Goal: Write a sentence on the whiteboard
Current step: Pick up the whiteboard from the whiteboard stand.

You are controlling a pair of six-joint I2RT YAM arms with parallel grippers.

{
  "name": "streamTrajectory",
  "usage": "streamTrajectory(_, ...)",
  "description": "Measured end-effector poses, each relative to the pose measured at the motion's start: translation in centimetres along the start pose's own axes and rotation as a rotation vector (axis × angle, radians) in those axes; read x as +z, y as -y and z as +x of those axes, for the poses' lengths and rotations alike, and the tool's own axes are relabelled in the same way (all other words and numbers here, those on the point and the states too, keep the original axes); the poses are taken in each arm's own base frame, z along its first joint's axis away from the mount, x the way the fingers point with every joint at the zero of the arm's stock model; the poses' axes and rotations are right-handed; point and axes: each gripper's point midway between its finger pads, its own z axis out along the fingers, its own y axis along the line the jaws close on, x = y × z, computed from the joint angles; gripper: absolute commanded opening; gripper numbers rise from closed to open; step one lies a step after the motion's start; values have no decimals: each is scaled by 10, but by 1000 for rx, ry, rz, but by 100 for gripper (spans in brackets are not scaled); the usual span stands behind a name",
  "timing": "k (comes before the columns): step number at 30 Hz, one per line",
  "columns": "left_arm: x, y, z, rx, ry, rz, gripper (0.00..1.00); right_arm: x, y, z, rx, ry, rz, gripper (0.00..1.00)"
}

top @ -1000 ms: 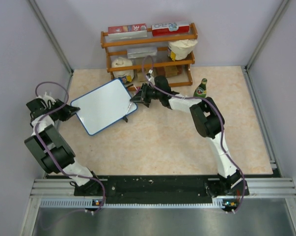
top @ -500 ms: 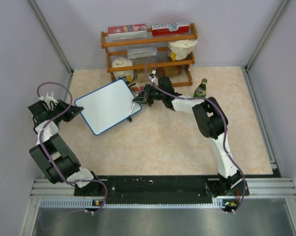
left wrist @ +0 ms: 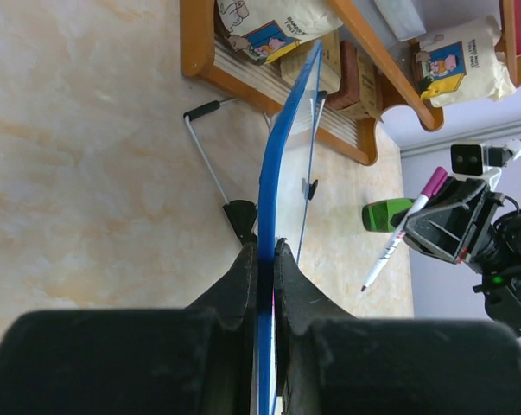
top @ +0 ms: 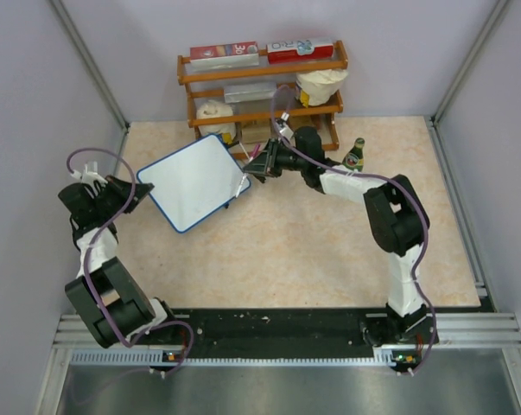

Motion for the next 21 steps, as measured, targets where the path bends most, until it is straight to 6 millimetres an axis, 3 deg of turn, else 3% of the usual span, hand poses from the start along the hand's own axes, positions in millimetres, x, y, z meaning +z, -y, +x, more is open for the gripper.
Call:
streamTrajectory(4, 2, 5, -4, -3, 20, 20, 0, -14, -11, -3, -16, 16, -15, 0)
streamTrajectory(11, 5, 5, 4, 13, 12, 34, 0, -19, -1, 11, 9, -9, 1, 0)
streamTrajectory(15, 8, 7, 10, 35, -10, 41, 13, -20, 1, 14, 17, -16, 4, 0)
streamTrajectory(21, 22, 12, 29, 50, -73, 61, 15, -20, -1, 12, 8, -7, -12, 0)
